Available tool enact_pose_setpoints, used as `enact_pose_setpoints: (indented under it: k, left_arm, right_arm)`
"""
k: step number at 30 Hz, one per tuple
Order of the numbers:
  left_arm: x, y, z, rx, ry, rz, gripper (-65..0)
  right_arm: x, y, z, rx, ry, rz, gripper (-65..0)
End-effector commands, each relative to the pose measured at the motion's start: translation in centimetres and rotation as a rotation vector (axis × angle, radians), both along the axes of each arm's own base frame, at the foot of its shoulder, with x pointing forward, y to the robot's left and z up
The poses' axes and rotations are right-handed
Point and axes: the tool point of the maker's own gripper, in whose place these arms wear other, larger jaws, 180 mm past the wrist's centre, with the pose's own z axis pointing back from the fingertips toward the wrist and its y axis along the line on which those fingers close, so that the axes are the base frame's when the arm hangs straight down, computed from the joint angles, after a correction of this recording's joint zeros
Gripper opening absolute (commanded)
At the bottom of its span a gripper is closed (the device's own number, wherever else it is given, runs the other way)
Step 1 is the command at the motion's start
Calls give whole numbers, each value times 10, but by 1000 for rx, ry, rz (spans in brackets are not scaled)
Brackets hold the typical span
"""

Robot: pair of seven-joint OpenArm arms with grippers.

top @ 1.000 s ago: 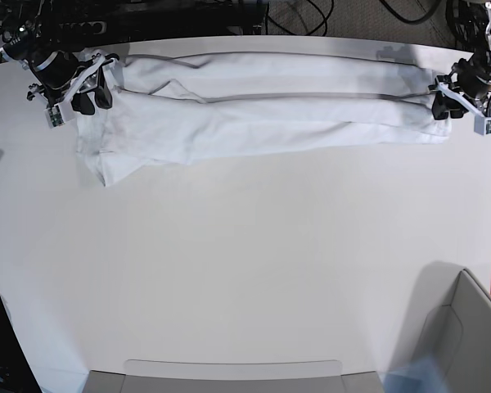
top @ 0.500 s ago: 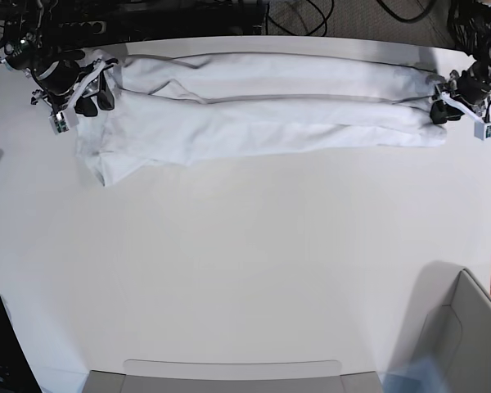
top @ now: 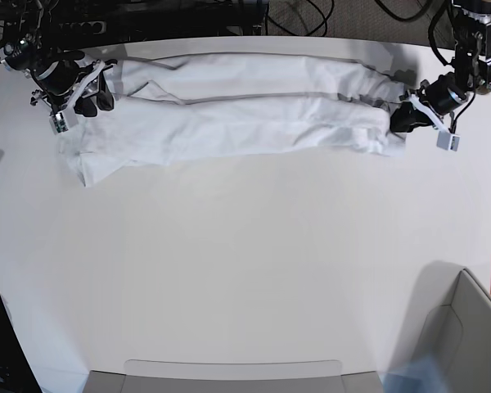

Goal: Fold the T-shirt properly
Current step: 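Release the hem and reposition the left gripper at the strip's end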

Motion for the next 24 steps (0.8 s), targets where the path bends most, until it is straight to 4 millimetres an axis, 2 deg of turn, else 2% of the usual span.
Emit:
enact_pose_setpoints:
  k: [1,8,11,13,16,18,22,24]
  left_arm:
    - [-35,32,-28,146,191,21,-650]
    - [8,106,20,199,31,244,-650]
    - [8,137,32,220,18,322,-650]
    - [11,149,38,228,14,348,-650]
    - [26,155,53,229,-37,364,-650]
    - [36,159,71,252,-88,352,-650]
    - [47,143,101,288,-134,266,-650]
    - [53,126,115,287,-163,225,-650]
  right_arm:
    - [11,-1,13,1,-54,6,-427]
    - [24,3,26,8,-109,6,-427]
    - [32,6,37,21,-154,-10,-427]
    - [33,6,40,31,-171,-29,-426]
    - [34,8,47,40,-197,-46,-426]
    - [35,10,50,47,-209,-54,-426]
    - [34,8,52,47,-215,-70,-426]
    - [34,8,51,47,-214,-70,-426]
